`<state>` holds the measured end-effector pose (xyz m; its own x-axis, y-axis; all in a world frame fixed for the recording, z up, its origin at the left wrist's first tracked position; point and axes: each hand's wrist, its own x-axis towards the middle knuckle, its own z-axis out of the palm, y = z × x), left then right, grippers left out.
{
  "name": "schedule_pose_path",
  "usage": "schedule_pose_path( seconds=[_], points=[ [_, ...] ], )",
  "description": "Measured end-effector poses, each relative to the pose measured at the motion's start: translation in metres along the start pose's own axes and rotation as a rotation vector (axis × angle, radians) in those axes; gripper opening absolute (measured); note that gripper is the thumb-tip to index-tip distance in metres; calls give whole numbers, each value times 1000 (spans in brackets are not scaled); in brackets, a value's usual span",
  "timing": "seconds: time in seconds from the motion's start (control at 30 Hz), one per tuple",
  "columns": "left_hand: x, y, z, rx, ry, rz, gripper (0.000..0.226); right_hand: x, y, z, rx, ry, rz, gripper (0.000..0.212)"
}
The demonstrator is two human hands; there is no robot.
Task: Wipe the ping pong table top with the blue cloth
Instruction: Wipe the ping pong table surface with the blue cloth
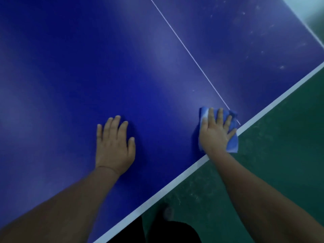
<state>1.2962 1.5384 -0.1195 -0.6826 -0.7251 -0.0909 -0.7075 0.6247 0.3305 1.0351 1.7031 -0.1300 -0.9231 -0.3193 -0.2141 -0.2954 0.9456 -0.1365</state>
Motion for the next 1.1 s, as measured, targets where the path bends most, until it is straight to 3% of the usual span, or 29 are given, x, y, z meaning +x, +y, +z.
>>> schedule_pose_path(
  seconds=[0.07, 0.17, 0.2, 0.3, 0.37, 0.43, 0.57, 0.7, 0.77, 0.83, 0.9, 0.97, 1.03, 1.1],
  points=[
    [18, 29, 9, -12, -9, -14, 62, -18, -23, 11, -30, 5, -166, 53],
    [36, 48, 21, 7, -16, -55, 64, -33, -13, 20, -172, -63, -674, 54],
    [40, 50, 24, 28, -21, -61, 64, -17, 0, 13, -176, -70, -661, 55],
    [42, 49, 30, 74, -14, -73, 63, 38, 42, -9, -90, -21, -180, 63],
    [42, 49, 31, 66, 0, -69, 61, 44, 44, -9, -42, -29, -43, 61],
    [42, 49, 33, 47, 30, -79, 61, 24, 11, 2, -68, 24, -170, 59],
    [42, 48, 33, 19, 90, -124, 63, 12, -98, 28, -62, 59, -646, 53],
    [45, 48, 35, 43, 93, -94, 61, 63, -183, 30, -19, -19, -806, 54],
    [45, 48, 36, 58, 64, -88, 60, 107, -163, 18, -110, 0, -699, 53],
    [45, 47, 36, 61, 43, -91, 59, 149, -98, -2, -164, 51, -440, 54],
    [45, 47, 36, 62, 25, -96, 60, 179, -20, -29, -65, 54, -121, 57],
    [45, 48, 35, 62, 17, -106, 60, 181, 7, -42, 80, 37, 92, 60],
    [45, 49, 34, 54, 12, -102, 60, 155, -21, -26, 38, 104, 37, 56],
    [46, 51, 32, 53, 12, -110, 61, 101, -65, -2, -29, 113, -329, 53]
  ],
)
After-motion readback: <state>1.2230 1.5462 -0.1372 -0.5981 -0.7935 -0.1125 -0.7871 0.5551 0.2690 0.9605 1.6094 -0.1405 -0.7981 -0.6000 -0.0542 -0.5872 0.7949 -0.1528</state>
